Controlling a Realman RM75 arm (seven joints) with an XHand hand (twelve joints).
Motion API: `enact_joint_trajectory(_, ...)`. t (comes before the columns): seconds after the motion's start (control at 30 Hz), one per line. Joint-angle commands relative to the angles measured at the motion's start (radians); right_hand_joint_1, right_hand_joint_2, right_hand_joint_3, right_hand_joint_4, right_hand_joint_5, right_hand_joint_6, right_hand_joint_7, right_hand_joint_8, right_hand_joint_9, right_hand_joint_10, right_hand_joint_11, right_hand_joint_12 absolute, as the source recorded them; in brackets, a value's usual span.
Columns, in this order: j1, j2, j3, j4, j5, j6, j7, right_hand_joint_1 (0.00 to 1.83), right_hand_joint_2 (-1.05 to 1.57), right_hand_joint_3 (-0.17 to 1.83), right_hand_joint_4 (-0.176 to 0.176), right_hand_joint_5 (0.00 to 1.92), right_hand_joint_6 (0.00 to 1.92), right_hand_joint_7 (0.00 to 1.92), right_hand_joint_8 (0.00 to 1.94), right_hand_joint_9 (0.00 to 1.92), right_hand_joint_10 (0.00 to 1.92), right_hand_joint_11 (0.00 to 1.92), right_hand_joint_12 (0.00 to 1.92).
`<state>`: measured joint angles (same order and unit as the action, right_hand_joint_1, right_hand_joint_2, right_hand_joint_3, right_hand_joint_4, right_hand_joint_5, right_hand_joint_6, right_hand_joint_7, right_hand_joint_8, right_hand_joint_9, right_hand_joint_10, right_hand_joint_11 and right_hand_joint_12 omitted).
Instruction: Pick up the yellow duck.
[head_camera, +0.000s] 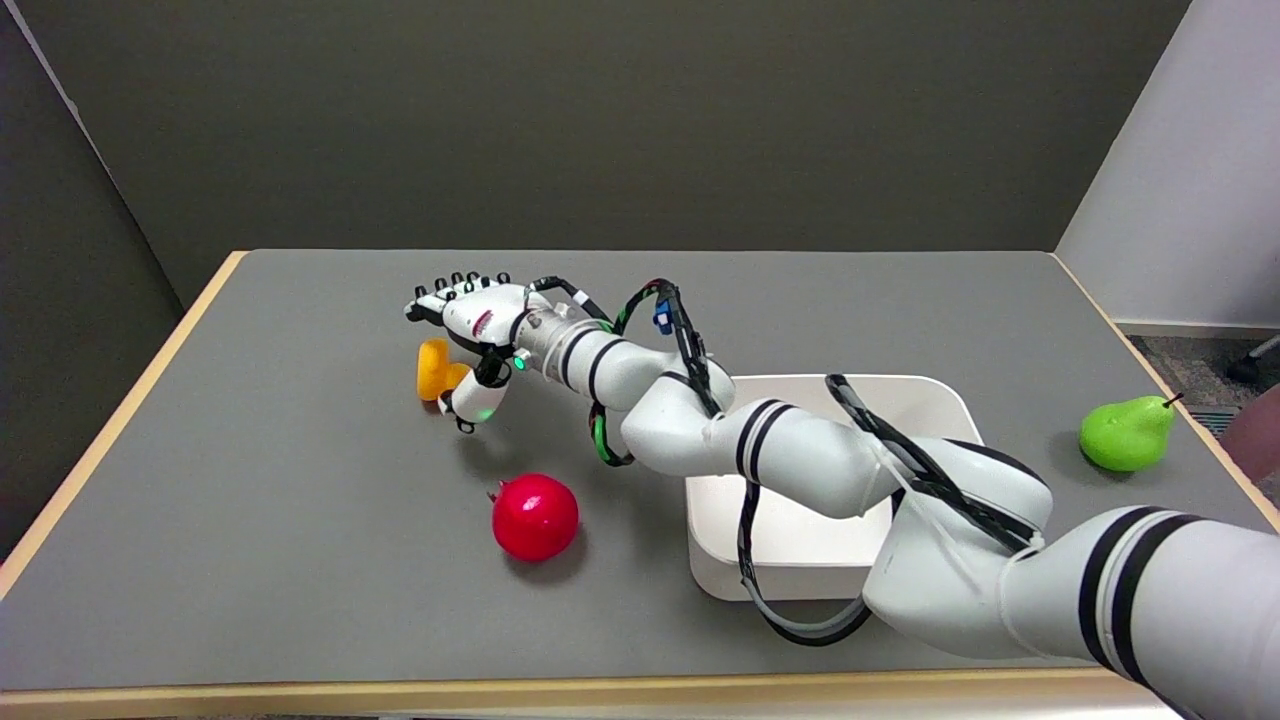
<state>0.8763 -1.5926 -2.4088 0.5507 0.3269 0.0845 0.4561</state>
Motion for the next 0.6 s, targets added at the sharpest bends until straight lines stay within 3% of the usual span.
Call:
enact_joint_trajectory(0.03,-0.043,-0.003,-0.051,0.045,0.001,-0.007,0.024,0.62,0.67,0.93,0.033,0.11,0.33,0.12,0.23,0.03,0.46,0.00,0.82)
enact_joint_trajectory(0.3,-0.044,-0.003,-0.095,0.076,0.001,0.006,0.069,0.61,0.64,1.00,0.064,0.10,0.42,0.11,0.29,0.03,0.48,0.00,0.92)
enact_joint_trajectory(0.6,-0.045,-0.002,-0.090,0.066,0.001,0.002,0.069,0.63,0.67,0.92,0.079,0.13,0.35,0.13,0.22,0.04,0.48,0.00,0.94)
